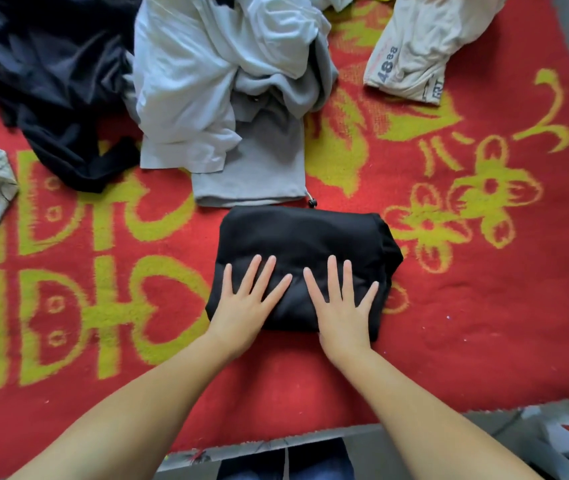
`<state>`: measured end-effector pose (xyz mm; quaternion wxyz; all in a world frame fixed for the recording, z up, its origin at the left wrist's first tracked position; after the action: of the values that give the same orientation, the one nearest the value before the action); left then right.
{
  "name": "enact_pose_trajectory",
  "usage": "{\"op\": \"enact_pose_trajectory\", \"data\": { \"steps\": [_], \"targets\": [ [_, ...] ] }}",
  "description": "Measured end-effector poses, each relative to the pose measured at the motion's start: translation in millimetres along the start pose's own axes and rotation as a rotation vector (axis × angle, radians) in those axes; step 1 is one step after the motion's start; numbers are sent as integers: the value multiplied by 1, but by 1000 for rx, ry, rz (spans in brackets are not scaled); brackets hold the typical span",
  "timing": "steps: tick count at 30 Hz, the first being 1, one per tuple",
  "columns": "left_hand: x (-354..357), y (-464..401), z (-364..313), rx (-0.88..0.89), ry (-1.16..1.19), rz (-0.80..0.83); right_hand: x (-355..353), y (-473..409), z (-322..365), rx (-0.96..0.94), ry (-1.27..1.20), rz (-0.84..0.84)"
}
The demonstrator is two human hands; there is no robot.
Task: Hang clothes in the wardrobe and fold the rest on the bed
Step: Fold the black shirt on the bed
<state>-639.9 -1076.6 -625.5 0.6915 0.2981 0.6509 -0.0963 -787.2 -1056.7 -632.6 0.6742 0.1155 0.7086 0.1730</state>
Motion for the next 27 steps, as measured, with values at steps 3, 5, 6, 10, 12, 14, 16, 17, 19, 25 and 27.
{"op": "enact_pose_trajectory", "data": {
  "steps": [3,5,6,10,12,14,16,17,19,25,27],
  "targets": [
    [-3,-5,-1,-8,19,35,-4,-2,2,-32,-44,57],
    [-8,-8,1,-26,49,68,-17,-3,-1,-57,-77,91],
    [-12,-10,3,-23,42,116,-27,-5,-3,-65,-90,103],
    [-64,-20,18,-68,87,113,-88,-14,-9,-87,-118,114],
    [-97,-19,27,-96,93,78,-125,-15,-7,-113,-101,93],
    [-126,-8,37,-126,70,54,-158,-11,2,-161,-68,66],
    [-148,12,48,-171,39,28,-187,-4,16,-227,-19,32],
    [-157,24,54,-201,27,11,-199,0,25,-266,11,14],
    [-171,50,67,-277,26,-14,-221,7,48,-354,62,-12],
    [-202,172,102,-624,46,-91,-276,45,151,-690,185,-89],
    [-211,223,105,-759,56,-123,-289,70,190,-819,226,-133]
  ]
}}
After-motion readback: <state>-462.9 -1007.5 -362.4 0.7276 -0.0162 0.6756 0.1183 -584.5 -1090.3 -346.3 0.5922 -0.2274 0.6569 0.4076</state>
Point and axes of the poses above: each hand's wrist, its own y-axis away from the middle knuckle, its own x-axis out of the palm, z = x × y, the point moved 7 cm from there along -y, towards the middle knuckle, and after that the axes turned 6 degrees about -z, right-handed, at the moved point
